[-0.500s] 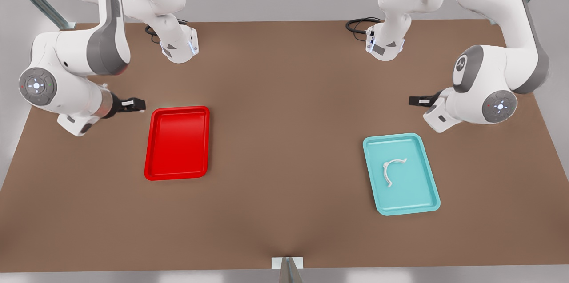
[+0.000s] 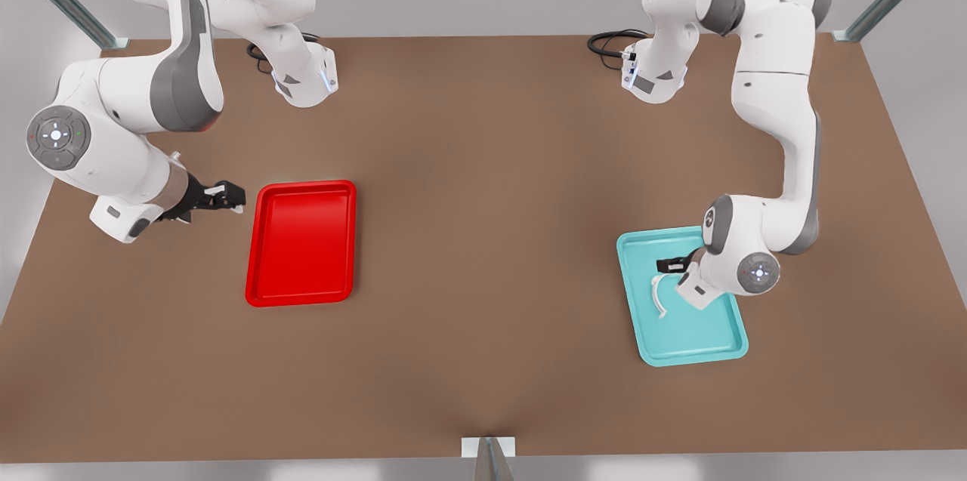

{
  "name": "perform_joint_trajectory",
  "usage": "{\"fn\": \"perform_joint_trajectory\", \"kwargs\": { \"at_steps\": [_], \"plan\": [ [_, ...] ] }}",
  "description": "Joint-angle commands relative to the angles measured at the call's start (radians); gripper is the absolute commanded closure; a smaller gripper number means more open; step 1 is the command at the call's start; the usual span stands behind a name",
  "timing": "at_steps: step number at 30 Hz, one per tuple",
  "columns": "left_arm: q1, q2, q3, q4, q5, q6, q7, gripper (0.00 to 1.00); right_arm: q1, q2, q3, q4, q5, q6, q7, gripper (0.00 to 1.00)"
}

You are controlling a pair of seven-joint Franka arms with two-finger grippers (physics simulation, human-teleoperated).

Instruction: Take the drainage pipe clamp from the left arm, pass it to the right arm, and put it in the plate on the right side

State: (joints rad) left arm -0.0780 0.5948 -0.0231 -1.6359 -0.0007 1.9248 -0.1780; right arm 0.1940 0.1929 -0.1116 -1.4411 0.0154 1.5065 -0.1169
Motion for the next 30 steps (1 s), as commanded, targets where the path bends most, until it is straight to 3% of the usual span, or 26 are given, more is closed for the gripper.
{"fn": "perform_joint_trajectory", "kwargs": {
  "at_steps": [1, 18, 19, 20, 21, 30],
  "plan": [
    [-0.002, 0.013, 0.000, -0.007, -0.042, 0.281, -0.117, 0.00, 0.001, -0.001, 0.000, -0.001, 0.002, 0.015, -0.038, 0.00],
    [-0.052, 0.161, 0.031, 0.027, -0.016, 0.350, -0.153, 0.00, 0.013, 0.003, 0.004, -0.010, -0.002, -0.012, -0.041, 0.00],
    [-0.051, 0.161, 0.031, 0.027, -0.016, 0.350, -0.159, 0.09, 0.013, -0.006, 0.007, 0.001, -0.003, -0.045, -0.044, 0.00],
    [-0.051, 0.161, 0.031, 0.027, -0.016, 0.350, -0.159, 0.27, 0.015, -0.004, 0.009, 0.007, -0.006, -0.046, -0.044, 0.00],
    [-0.051, 0.163, 0.031, 0.027, -0.016, 0.350, -0.159, 0.33, 0.012, 0.003, 0.007, 0.007, -0.003, -0.045, -0.053, 0.00],
    [-0.051, 0.184, 0.031, 0.071, -0.016, 0.350, -0.210, 0.33, 0.025, 0.017, 0.009, 0.001, -0.008, -0.061, -0.095, 0.00]
  ]
}}
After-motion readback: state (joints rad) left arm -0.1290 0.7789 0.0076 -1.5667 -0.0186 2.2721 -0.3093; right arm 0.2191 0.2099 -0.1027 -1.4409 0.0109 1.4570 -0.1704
